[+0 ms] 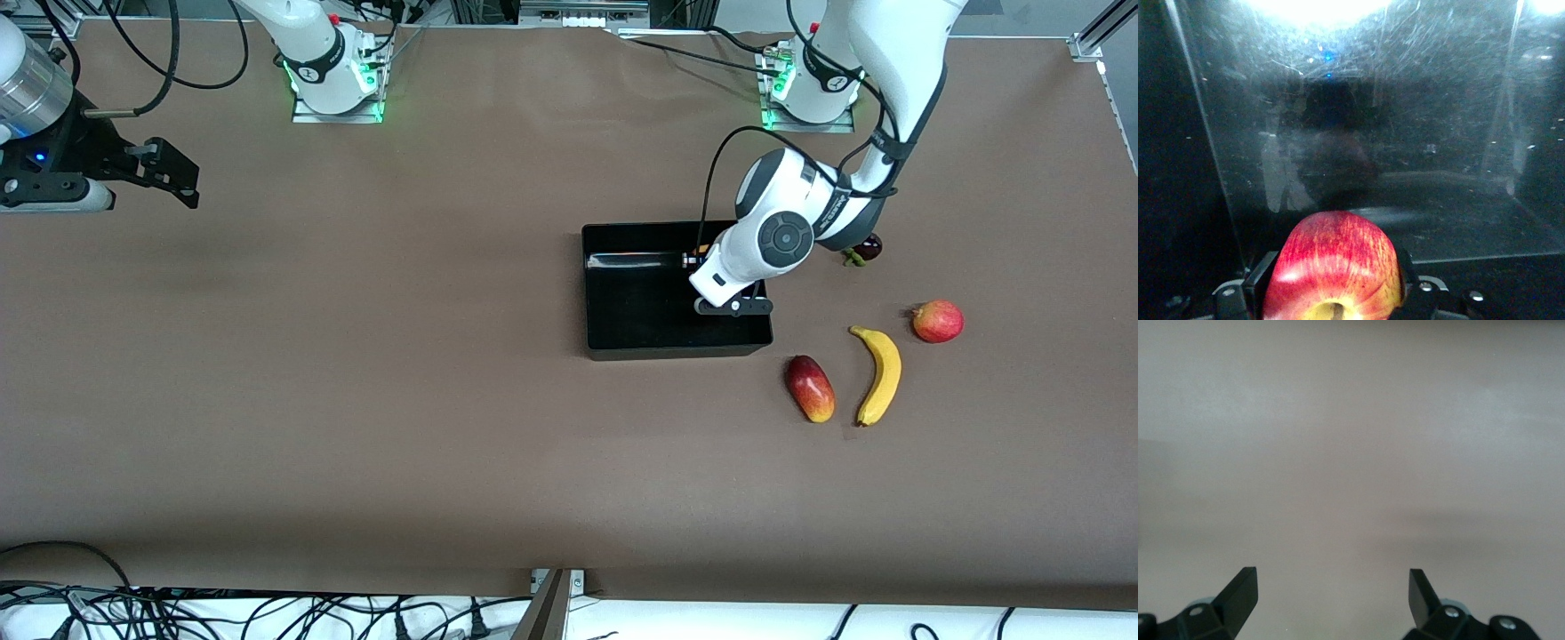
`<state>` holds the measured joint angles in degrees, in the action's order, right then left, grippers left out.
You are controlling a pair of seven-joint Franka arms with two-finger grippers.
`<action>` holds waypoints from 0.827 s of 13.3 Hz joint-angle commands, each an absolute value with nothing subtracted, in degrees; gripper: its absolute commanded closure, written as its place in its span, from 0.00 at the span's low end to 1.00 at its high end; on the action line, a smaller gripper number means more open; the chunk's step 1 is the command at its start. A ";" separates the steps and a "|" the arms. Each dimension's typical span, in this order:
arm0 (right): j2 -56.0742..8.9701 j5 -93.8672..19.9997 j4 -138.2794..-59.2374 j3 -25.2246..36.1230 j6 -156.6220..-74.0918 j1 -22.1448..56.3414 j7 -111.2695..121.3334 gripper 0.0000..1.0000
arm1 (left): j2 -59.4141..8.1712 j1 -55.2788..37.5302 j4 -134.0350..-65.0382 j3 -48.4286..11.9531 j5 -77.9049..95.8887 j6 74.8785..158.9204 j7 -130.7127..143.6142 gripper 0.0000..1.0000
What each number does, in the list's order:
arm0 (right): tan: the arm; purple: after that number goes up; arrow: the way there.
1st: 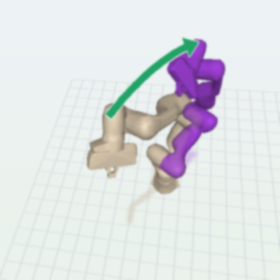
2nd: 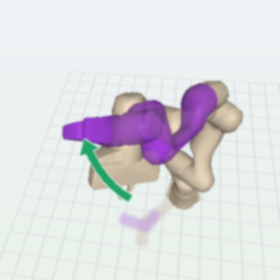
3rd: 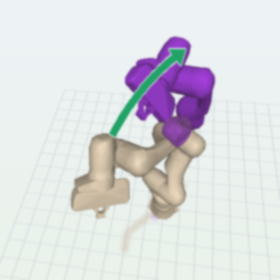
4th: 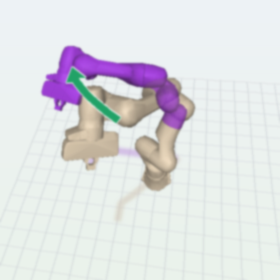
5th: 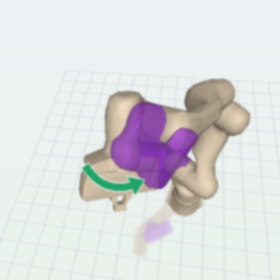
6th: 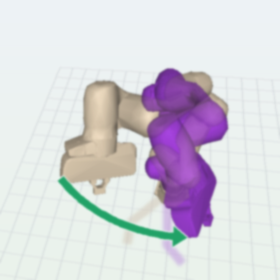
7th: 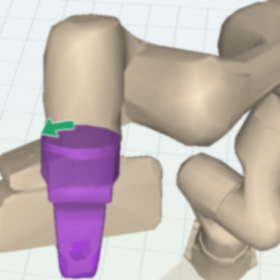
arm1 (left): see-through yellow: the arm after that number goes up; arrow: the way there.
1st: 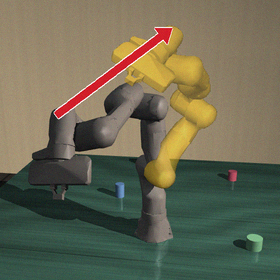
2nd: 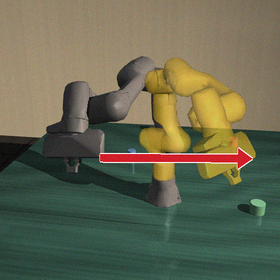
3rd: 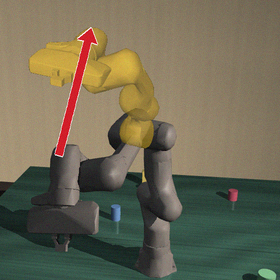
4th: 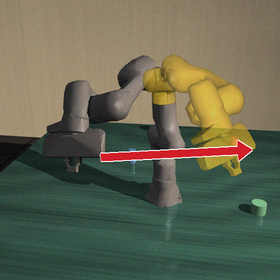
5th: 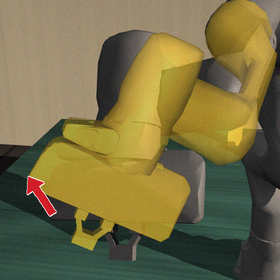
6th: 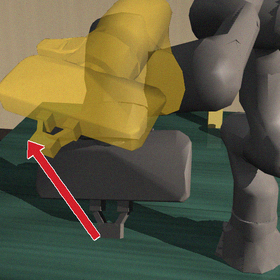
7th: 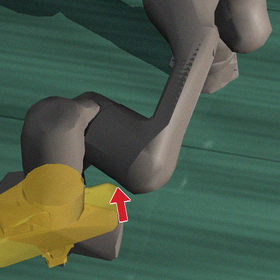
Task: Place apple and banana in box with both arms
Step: 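Carry the small red apple with the left gripper into the box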
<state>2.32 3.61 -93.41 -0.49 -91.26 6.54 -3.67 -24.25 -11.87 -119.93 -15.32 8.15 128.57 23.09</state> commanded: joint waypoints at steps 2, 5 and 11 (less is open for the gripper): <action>1.93 3.61 -92.29 -1.76 -91.14 5.19 -3.60 0.00 | -26.36 -12.92 -119.62 -15.21 6.86 130.17 24.26 0.47; 2.11 2.29 -92.29 -1.85 -90.62 5.27 -3.78 0.00 | -25.93 -12.92 -119.10 -15.21 6.86 129.47 25.39 0.00; 2.11 2.28 -92.29 -2.29 -90.79 5.54 -3.78 0.00 | -22.85 -10.91 -103.41 -13.98 6.59 106.15 25.40 0.00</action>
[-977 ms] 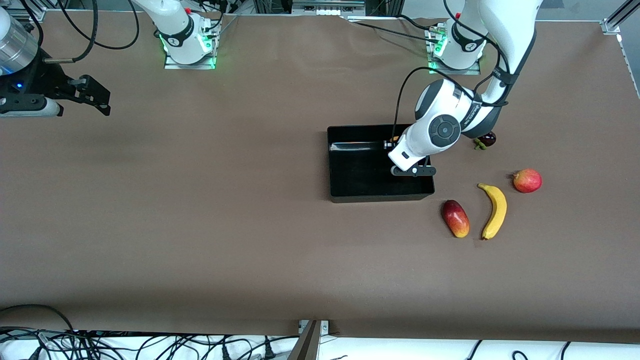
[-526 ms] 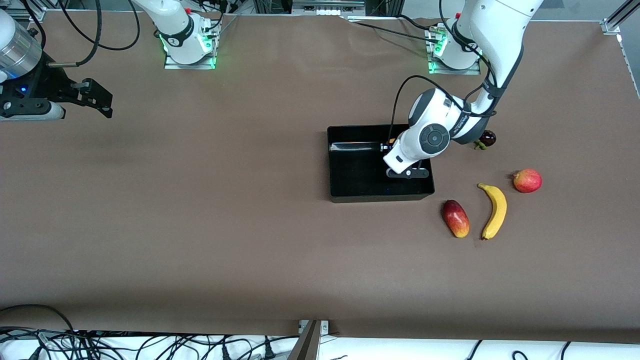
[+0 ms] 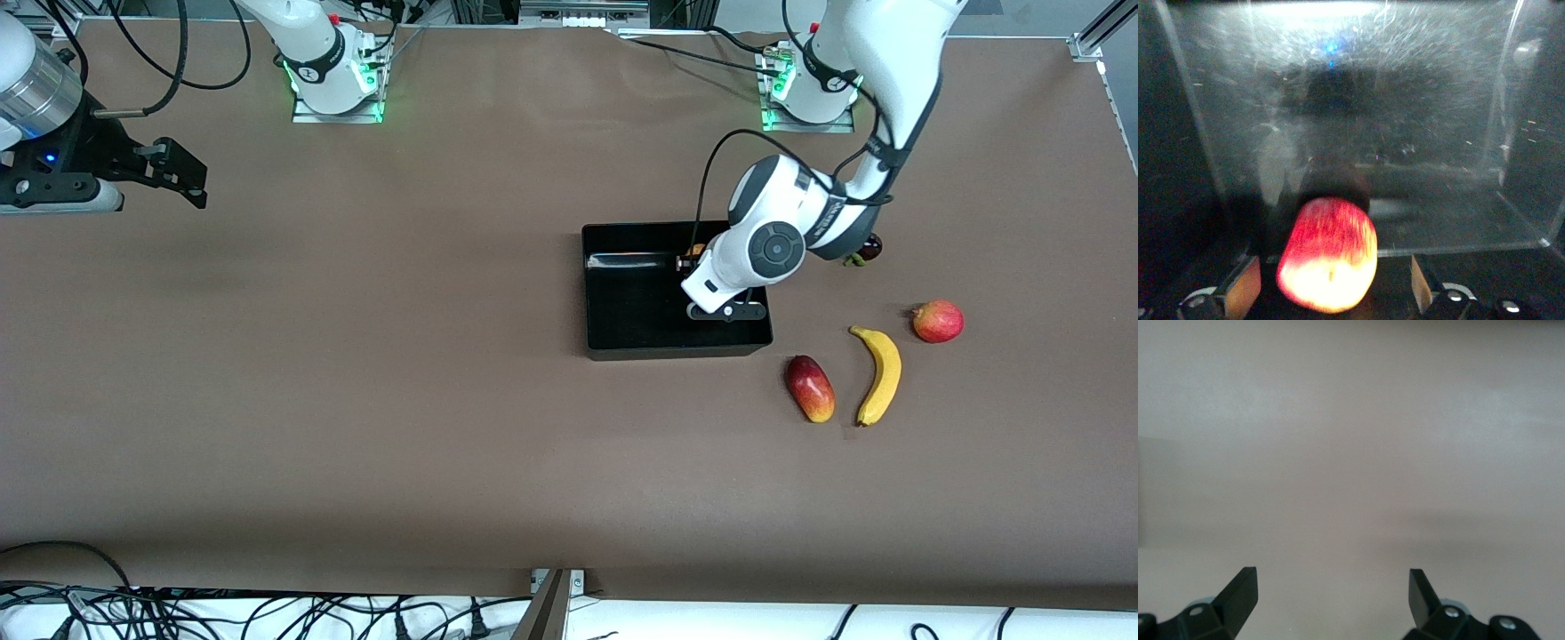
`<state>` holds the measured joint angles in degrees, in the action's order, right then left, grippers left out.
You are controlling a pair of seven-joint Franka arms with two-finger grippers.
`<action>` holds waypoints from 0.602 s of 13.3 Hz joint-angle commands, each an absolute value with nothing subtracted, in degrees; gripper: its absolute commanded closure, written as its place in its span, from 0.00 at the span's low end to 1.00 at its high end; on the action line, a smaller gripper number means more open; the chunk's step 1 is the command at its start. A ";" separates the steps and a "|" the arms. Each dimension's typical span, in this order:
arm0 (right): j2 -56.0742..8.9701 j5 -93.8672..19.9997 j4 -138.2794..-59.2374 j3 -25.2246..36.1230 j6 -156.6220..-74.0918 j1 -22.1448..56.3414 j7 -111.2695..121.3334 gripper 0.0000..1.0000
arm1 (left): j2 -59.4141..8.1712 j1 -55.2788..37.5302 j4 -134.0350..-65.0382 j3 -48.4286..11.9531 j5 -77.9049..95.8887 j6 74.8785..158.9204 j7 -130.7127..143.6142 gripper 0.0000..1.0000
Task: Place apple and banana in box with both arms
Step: 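Carry the small red apple with the left gripper into the box, then open the left gripper to drop the apple, then move toward the banana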
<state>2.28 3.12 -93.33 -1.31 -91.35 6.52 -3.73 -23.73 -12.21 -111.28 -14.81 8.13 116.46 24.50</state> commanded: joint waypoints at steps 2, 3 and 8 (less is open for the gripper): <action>2.11 2.20 -92.29 -2.29 -90.88 5.71 -3.78 0.00 | -23.29 -7.66 -96.27 -13.71 2.31 98.73 24.18 0.00; 2.11 2.28 -92.29 -2.29 -90.88 5.71 -3.78 0.00 | -23.38 -5.91 -95.02 -13.71 -1.28 97.66 21.56 0.00; 2.11 2.29 -92.29 -2.29 -90.88 5.71 -3.78 0.00 | -28.38 3.50 -91.93 -13.62 -12.99 102.72 -1.01 0.00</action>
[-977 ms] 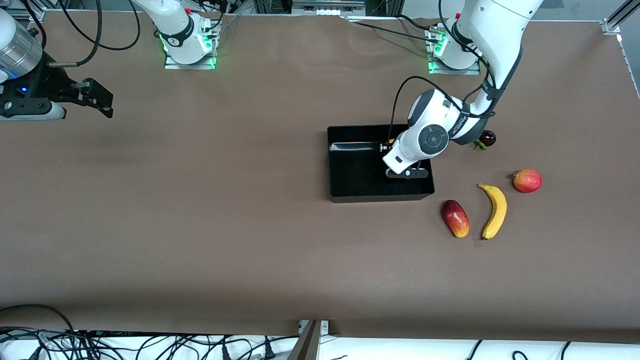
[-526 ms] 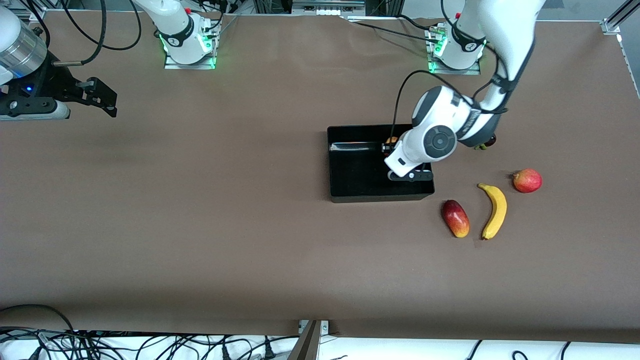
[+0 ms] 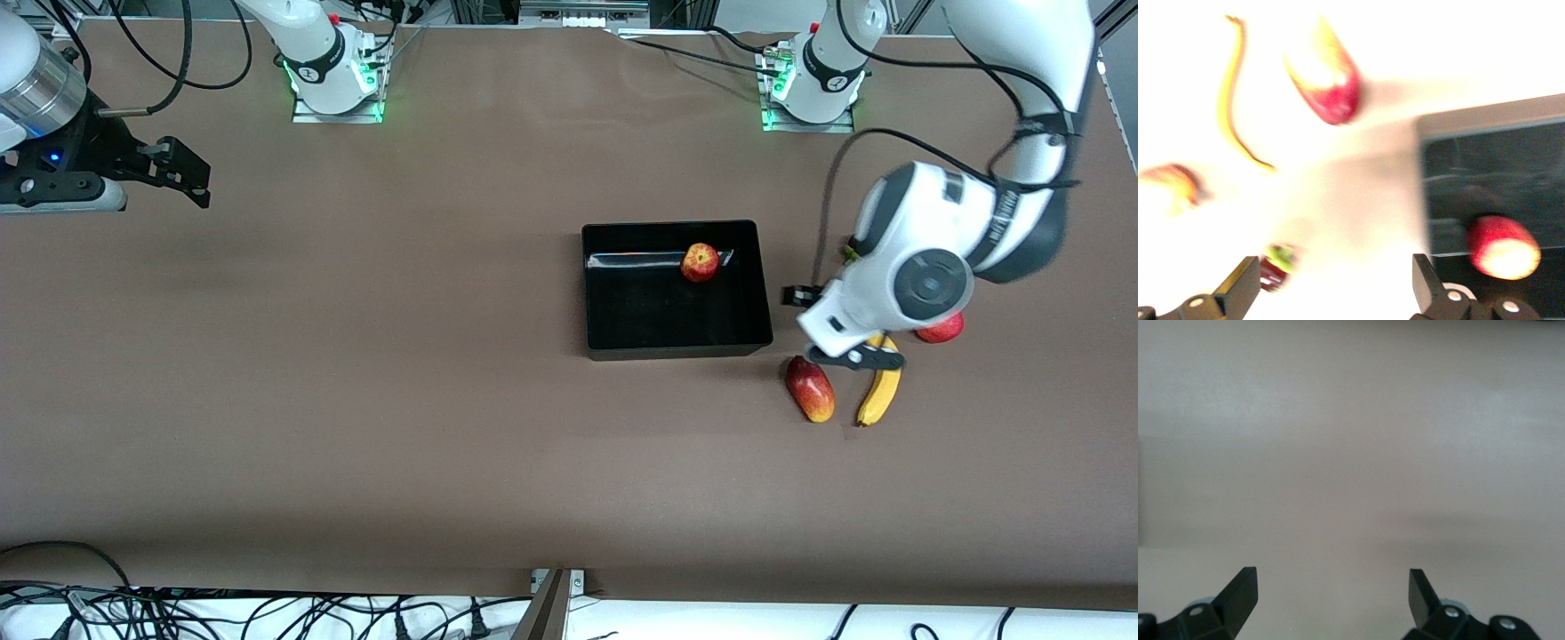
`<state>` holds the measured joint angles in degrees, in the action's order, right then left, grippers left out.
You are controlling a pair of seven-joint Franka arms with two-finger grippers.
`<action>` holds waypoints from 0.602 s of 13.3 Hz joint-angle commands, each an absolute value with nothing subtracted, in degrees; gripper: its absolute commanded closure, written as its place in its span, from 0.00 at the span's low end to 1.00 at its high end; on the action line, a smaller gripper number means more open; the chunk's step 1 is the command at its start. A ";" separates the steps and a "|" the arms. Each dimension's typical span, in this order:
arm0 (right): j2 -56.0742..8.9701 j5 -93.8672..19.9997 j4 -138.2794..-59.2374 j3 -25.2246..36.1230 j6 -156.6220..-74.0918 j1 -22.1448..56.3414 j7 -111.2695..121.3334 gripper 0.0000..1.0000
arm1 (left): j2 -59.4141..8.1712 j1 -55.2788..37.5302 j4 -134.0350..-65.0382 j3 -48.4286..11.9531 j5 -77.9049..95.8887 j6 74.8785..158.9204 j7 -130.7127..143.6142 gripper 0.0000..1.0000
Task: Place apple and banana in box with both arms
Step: 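Open the left gripper to drop the apple, then move toward the banana, then grasp the yellow banana by its stem end with the left gripper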
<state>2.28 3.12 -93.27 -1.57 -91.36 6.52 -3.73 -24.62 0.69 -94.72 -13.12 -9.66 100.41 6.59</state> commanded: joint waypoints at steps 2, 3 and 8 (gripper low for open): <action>2.11 2.20 -92.29 -2.29 -90.79 5.71 -3.78 0.00 | -31.97 8.41 -92.02 -13.62 -15.11 110.44 -9.71 0.00; 2.11 2.20 -92.29 -2.29 -90.79 5.71 -3.78 0.00 | -33.82 10.18 -92.02 -13.62 -15.47 114.13 -14.02 0.00; 2.11 2.29 -92.29 -2.29 -90.79 5.71 -3.78 0.00 | -41.12 15.82 -92.46 -13.62 -15.56 126.29 -26.00 0.00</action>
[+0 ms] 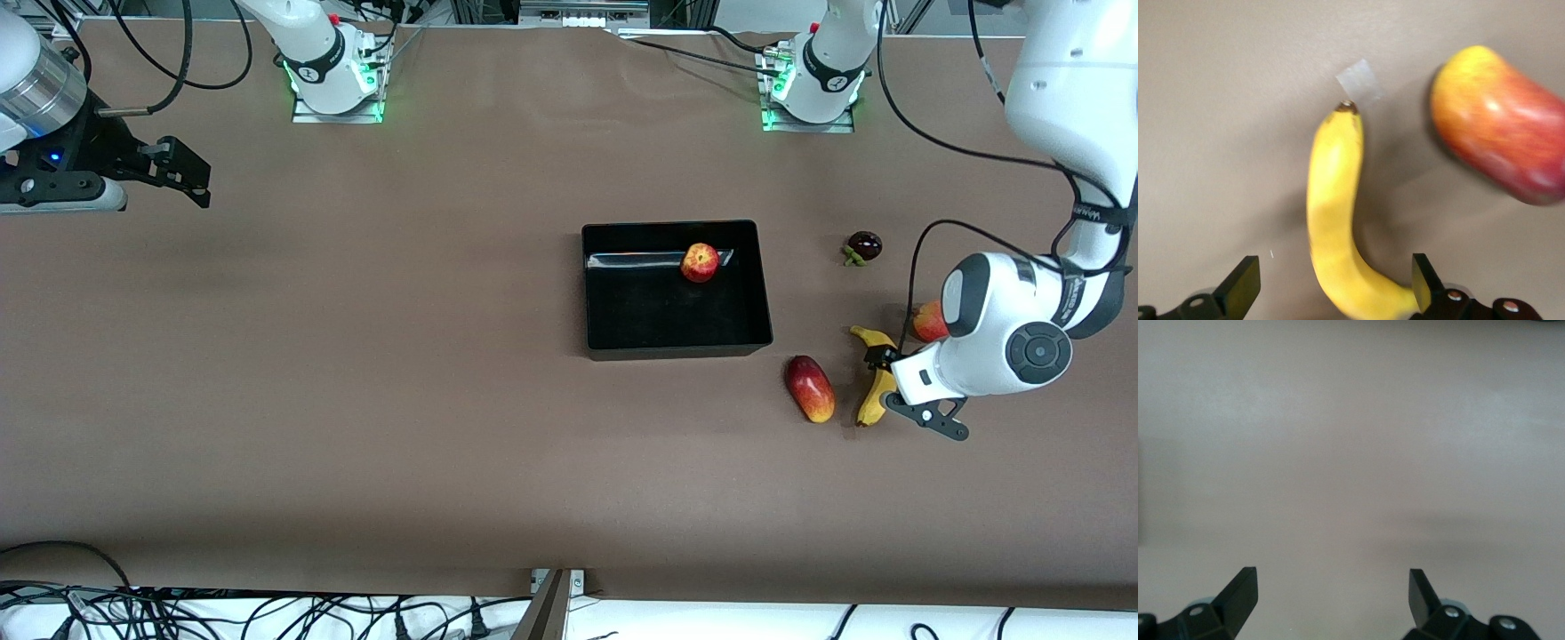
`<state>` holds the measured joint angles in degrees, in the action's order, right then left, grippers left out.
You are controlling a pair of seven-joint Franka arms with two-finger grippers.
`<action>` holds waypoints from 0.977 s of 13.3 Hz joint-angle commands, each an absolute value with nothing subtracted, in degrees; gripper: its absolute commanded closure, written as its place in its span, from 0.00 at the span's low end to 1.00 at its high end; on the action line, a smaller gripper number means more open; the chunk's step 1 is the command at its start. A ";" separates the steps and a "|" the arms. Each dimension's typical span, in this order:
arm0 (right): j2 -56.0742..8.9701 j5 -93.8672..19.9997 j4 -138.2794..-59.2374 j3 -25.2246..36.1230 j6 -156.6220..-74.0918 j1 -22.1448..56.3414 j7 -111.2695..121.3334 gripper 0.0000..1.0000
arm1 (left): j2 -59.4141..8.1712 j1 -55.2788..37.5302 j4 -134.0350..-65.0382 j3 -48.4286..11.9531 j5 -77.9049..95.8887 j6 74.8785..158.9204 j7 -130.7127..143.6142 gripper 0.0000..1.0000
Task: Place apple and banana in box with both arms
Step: 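Grasp the yellow banana by its stem end with the left gripper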
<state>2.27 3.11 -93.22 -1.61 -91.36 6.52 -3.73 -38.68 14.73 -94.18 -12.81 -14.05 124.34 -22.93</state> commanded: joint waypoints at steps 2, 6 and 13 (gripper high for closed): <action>2.11 2.20 -92.29 -2.29 -90.88 5.71 -3.78 0.00 | -41.57 15.91 -92.90 -13.62 -15.56 126.30 -26.97 0.43; 2.11 2.29 -92.29 -2.29 -90.97 5.71 -3.78 0.00 | -42.98 16.00 -92.73 -13.62 -15.56 125.86 -27.77 1.00; 2.11 2.29 -92.29 -2.20 -91.05 5.54 -3.60 0.00 | -35.78 13.81 -84.75 -15.63 -11.34 103.77 -19.45 1.00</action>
